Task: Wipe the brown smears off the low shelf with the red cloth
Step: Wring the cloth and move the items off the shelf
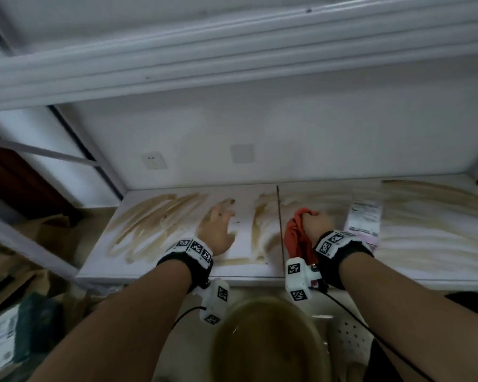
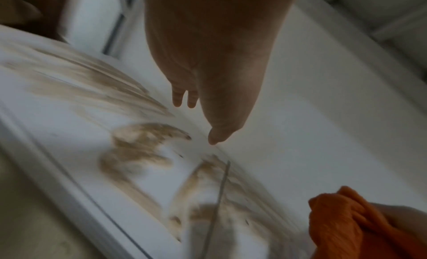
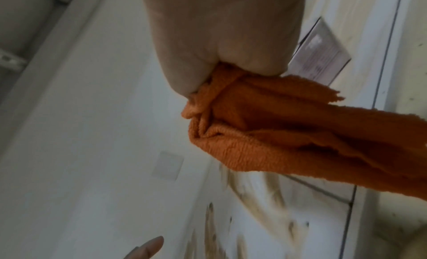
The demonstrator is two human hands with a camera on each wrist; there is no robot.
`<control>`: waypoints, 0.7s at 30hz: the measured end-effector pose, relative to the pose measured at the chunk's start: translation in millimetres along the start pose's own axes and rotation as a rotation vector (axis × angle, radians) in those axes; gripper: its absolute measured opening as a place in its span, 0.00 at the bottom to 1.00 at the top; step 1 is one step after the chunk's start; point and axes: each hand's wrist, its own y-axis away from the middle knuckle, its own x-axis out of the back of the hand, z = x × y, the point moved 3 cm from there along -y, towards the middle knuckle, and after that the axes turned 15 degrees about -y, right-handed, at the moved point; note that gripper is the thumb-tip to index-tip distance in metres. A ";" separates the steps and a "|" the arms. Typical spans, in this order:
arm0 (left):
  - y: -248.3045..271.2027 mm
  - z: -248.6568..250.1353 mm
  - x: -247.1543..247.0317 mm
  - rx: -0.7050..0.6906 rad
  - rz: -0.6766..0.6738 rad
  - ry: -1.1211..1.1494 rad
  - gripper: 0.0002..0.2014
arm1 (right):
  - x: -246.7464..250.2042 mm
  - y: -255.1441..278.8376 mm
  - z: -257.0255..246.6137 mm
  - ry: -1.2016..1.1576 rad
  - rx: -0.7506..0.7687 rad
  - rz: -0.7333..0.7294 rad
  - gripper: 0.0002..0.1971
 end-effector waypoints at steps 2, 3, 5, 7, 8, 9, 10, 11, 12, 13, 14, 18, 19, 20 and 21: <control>-15.0 33.8 -1.2 -0.049 -0.033 0.002 0.30 | 34.8 -12.7 1.3 -0.014 -0.013 0.130 0.04; -23.1 53.9 -2.7 -0.085 -0.062 -0.003 0.30 | 50.9 -20.6 4.3 -0.025 -0.030 0.195 0.09; -39.5 89.6 -6.5 -0.142 -0.082 -0.001 0.31 | 79.9 -31.4 9.3 -0.011 -0.074 0.303 0.20; -54.5 117.5 -14.6 -0.193 -0.119 -0.012 0.30 | 106.1 -40.6 14.1 -0.021 -0.091 0.381 0.23; -60.7 131.8 -18.0 -0.216 -0.134 -0.013 0.29 | 117.2 -45.0 16.1 -0.040 -0.088 0.407 0.24; -67.9 144.9 -22.7 -0.229 -0.148 -0.016 0.29 | 127.9 -51.3 19.0 -0.054 -0.096 0.427 0.26; -74.8 157.6 -27.5 -0.241 -0.161 -0.011 0.28 | 137.0 -57.7 22.7 -0.055 -0.113 0.433 0.27; -80.5 169.4 -32.7 -0.259 -0.180 -0.012 0.29 | 144.9 -61.8 25.6 -0.061 -0.145 0.412 0.28; -84.8 180.9 -37.3 -0.279 -0.194 -0.009 0.29 | 150.2 -65.8 29.2 -0.086 -0.177 0.354 0.28; -89.6 191.8 -42.2 -0.292 -0.205 -0.007 0.29 | 152.7 -69.9 32.4 -0.138 -0.206 0.271 0.26; -94.6 202.5 -46.6 -0.305 -0.214 -0.008 0.29 | 154.8 -73.5 35.1 -0.203 -0.226 0.187 0.23; -106.3 242.8 -55.9 -0.353 -0.229 -0.010 0.34 | 160.0 -74.0 35.6 -0.441 -0.279 0.115 0.20; -109.0 249.3 -57.5 -0.349 -0.240 -0.011 0.35 | 159.8 -75.3 36.3 -0.471 -0.287 0.099 0.20; -111.3 254.3 -58.7 -0.338 -0.249 -0.012 0.36 | 158.9 -77.0 37.4 -0.498 -0.292 0.079 0.20; -114.3 257.6 -60.6 -0.321 -0.254 -0.008 0.37 | 158.8 -77.1 37.5 -0.525 -0.299 0.066 0.20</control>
